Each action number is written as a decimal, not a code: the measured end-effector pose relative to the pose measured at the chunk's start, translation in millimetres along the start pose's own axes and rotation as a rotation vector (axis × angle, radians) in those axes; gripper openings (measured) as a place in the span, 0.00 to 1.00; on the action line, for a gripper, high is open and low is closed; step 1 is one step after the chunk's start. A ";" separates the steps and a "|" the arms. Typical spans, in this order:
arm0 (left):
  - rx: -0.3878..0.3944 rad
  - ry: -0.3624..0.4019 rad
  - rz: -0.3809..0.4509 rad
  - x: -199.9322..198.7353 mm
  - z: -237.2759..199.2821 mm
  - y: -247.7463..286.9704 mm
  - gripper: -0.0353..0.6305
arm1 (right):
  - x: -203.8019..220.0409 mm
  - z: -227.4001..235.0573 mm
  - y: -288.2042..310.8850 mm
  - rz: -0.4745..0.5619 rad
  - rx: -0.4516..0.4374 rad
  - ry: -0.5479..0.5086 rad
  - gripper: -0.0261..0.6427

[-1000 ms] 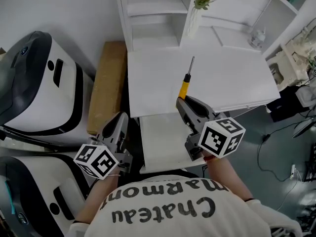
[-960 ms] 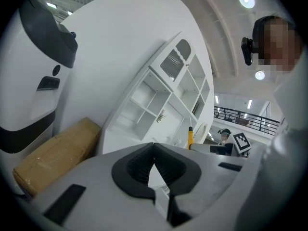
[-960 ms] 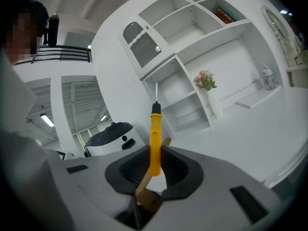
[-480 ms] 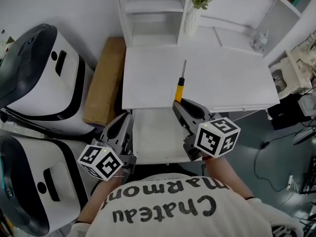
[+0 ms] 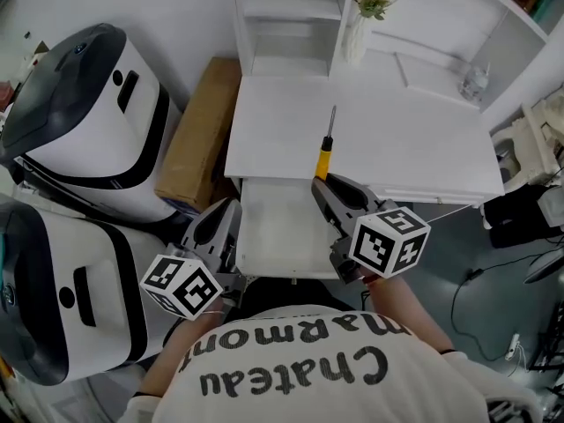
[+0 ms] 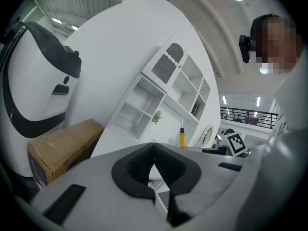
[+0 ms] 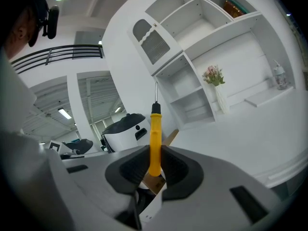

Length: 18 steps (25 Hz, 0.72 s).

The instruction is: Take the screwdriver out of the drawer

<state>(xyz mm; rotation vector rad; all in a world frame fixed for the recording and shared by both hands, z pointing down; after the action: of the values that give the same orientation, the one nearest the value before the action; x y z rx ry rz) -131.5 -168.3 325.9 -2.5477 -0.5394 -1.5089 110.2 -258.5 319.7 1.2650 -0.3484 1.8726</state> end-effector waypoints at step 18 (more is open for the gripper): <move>-0.069 -0.009 0.053 32.4 38.7 -38.9 0.09 | 23.6 -4.5 -38.4 -0.061 -0.070 -0.032 0.16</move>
<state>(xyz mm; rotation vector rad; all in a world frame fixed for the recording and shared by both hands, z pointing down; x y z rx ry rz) -100.0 -113.3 332.5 -2.5989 -0.4241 -1.5245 133.0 -220.7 330.0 1.2461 -0.3849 1.7751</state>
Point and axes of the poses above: the fingertips, and each gripper's own axes: y forward along the fingers, z to its right, x out of its underside, the point moved 9 cm from there along -y, backward along the fingers, and after that the axes turned 4 degrees about z, right-handed, at the moved point
